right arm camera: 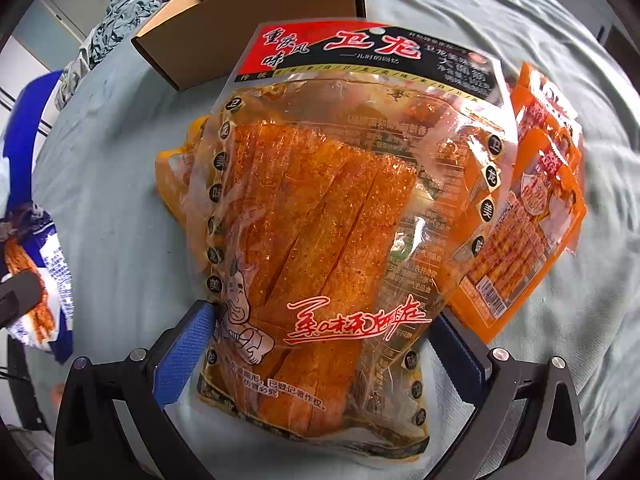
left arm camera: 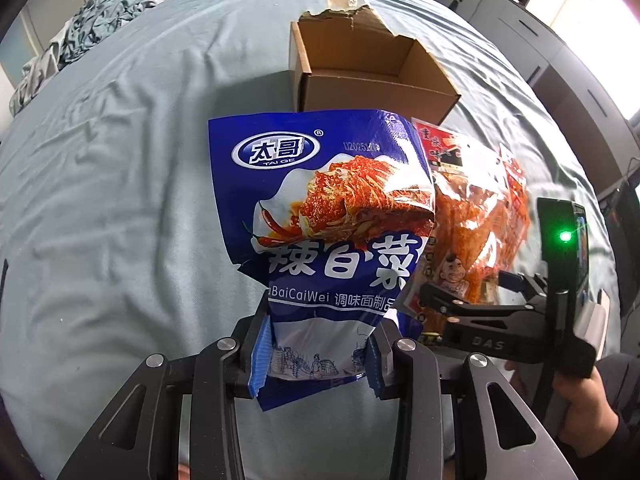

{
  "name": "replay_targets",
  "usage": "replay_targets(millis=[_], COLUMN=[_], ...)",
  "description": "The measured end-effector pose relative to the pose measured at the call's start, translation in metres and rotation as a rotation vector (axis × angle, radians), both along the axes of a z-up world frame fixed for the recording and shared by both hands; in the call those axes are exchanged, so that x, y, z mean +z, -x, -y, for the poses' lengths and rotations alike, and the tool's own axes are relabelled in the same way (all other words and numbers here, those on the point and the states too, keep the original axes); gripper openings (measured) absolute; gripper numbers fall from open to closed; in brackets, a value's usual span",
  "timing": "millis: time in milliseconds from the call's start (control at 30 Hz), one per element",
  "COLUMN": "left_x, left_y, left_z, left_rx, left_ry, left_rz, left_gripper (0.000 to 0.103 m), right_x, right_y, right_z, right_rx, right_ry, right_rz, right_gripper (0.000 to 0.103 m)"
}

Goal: Organize snacks
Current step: 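Lift the blue bag with the left gripper while the right gripper grasps the large orange strip bag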

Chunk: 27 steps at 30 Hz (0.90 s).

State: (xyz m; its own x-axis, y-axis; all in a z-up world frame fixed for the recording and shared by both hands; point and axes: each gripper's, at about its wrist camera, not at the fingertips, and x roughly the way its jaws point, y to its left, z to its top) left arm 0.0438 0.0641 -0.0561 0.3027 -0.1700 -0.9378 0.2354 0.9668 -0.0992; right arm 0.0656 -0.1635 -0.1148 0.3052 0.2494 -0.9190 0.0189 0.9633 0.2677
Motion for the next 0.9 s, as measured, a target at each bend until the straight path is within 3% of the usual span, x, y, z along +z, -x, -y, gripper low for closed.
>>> replay_targets(millis=[167,767,800,867,900], left_x=[0.001,-0.001,-0.003,-0.005,-0.005], left_y=[-0.001,-0.002,-0.002,-0.003,-0.003], left_z=[-0.001,0.004,0.004,0.003,0.003], left_rx=[0.01,-0.009,-0.009,-0.003,-0.001], left_ry=[-0.016,-0.034,-0.037,-0.046,-0.052], left_rz=[0.014,0.013,0.01,0.007,0.007], left_gripper=[0.037,0.038,0.038,0.038,0.038], right_x=[0.0,-0.031,-0.031,-0.026,-0.023], right_y=[0.0,-0.019,-0.019,-0.018,-0.016], right_z=[0.007,-0.04,-0.041,-0.041,-0.04], right_rx=[-0.046,0.072,0.075,0.096,0.108], right_ry=[0.015,0.06,0.059,0.055,0.056], right_rz=[-0.002,0.022,0.028,0.049,0.06], right_gripper=[0.103,0.103,0.101,0.088,0.075])
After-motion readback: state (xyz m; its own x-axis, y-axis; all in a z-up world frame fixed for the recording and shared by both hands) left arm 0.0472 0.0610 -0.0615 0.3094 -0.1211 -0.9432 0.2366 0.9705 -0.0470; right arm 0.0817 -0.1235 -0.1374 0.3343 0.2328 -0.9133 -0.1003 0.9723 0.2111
